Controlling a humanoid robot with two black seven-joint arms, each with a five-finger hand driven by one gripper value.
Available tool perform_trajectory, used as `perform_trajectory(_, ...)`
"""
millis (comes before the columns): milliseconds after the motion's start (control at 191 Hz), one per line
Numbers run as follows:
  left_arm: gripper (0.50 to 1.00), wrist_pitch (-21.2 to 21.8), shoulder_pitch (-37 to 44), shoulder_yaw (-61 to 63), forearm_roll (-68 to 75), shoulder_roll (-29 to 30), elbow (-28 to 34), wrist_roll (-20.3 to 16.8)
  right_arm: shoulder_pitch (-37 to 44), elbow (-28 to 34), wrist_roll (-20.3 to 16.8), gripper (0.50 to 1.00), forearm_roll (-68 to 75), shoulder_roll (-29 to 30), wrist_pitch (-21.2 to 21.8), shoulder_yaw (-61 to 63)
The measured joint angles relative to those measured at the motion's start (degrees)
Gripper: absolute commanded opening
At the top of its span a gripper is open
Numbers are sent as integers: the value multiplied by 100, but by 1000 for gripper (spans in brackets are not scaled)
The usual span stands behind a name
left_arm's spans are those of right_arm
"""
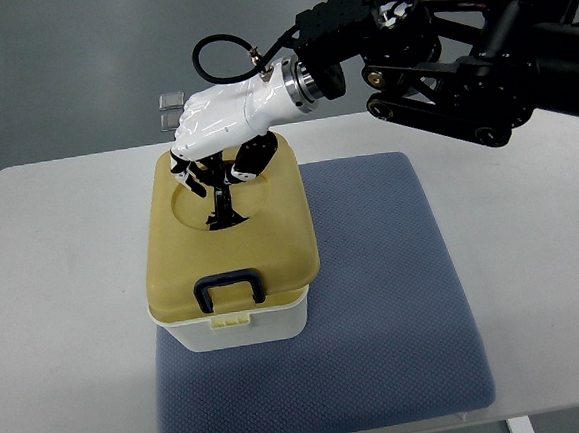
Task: Open white storage box with right hand
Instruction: 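Lift the yellow lid off the box and set it on the mat beside it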
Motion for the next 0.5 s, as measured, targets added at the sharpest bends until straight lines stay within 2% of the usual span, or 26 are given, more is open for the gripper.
perform_trajectory(178, 1000, 0, -1, 0, 0, 0, 0, 0, 206, 1, 139, 500, 40, -388, -1, 212)
perform_trajectory(503, 1000, 0, 0, 0, 0, 0, 0, 0, 200, -10, 222, 500, 77, -1739, 0, 239)
